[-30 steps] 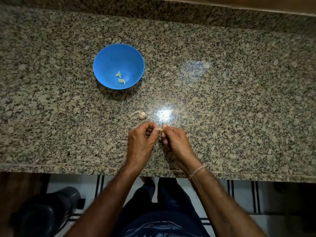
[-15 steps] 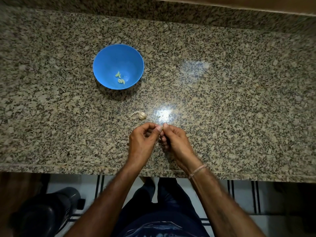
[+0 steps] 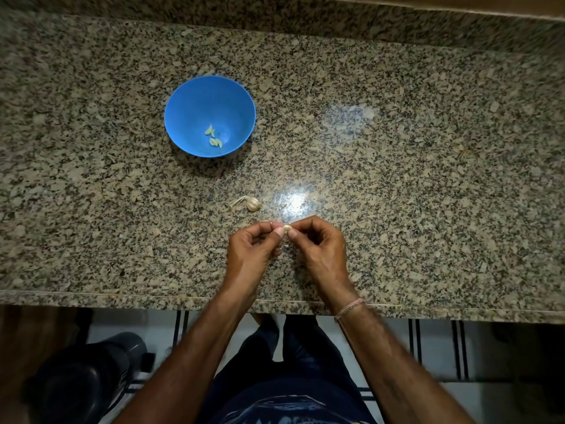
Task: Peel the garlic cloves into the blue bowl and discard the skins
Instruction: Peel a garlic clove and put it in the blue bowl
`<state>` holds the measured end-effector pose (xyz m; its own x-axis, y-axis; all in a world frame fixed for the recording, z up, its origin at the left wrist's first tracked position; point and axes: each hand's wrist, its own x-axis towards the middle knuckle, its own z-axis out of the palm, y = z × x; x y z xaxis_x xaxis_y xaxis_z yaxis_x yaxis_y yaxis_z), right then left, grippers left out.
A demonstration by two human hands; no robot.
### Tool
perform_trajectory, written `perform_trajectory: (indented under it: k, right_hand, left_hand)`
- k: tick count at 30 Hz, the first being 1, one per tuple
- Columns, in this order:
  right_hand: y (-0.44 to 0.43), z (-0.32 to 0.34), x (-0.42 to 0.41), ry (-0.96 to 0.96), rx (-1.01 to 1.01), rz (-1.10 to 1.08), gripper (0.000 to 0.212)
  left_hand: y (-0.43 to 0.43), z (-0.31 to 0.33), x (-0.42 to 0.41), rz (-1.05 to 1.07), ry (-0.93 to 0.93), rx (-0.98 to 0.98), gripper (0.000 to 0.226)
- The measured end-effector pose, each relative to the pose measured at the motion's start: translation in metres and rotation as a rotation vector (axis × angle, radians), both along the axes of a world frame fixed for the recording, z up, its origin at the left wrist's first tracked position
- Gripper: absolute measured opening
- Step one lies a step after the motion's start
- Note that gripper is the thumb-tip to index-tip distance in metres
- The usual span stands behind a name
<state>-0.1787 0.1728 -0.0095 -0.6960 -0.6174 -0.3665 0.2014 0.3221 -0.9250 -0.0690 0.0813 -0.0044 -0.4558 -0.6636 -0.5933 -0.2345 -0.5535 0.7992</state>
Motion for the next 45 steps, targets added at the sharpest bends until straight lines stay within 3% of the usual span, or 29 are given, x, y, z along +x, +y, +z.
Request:
perform_trajectory:
  k: [11, 15, 20, 31, 37, 45]
  right_hand:
    - [0.0, 0.0, 0.005, -0.003, -0.026, -0.074, 0.006]
    - [-0.001, 0.002, 0.006, -0.079, -0.055, -0.086, 0.006]
    - [-0.003, 0.004, 0.005, -0.282, -0.085, -0.175, 0.011]
    - [0.006, -0.004, -0.001, -0.105, -0.064, -0.043, 0.011]
    - [0.008, -0.005, -0.003, 0.077, 0.002, 0.028, 0.007]
    - [0.007, -0.005, -0.003, 0.175, -0.008, 0.044, 0.007]
  left_hand:
    - [0.003, 0.002, -0.005, 0.063, 0.024, 0.048, 0.013]
    - [0.005, 0.0, -0.008, 0.009, -0.012, -0.026, 0.012]
    - [0.009, -0.004, -0.005, -0.125, -0.176, -0.252, 0.014]
    - [0.006, 0.006, -0.009, 0.02, -0.045, -0.074, 0.016]
    - [0.003, 0.009, -0.007, -0.025, -0.034, -0.138, 0.012]
    - [0.003, 0.007, -0.005, -0.01, -0.029, -0.144, 0.013]
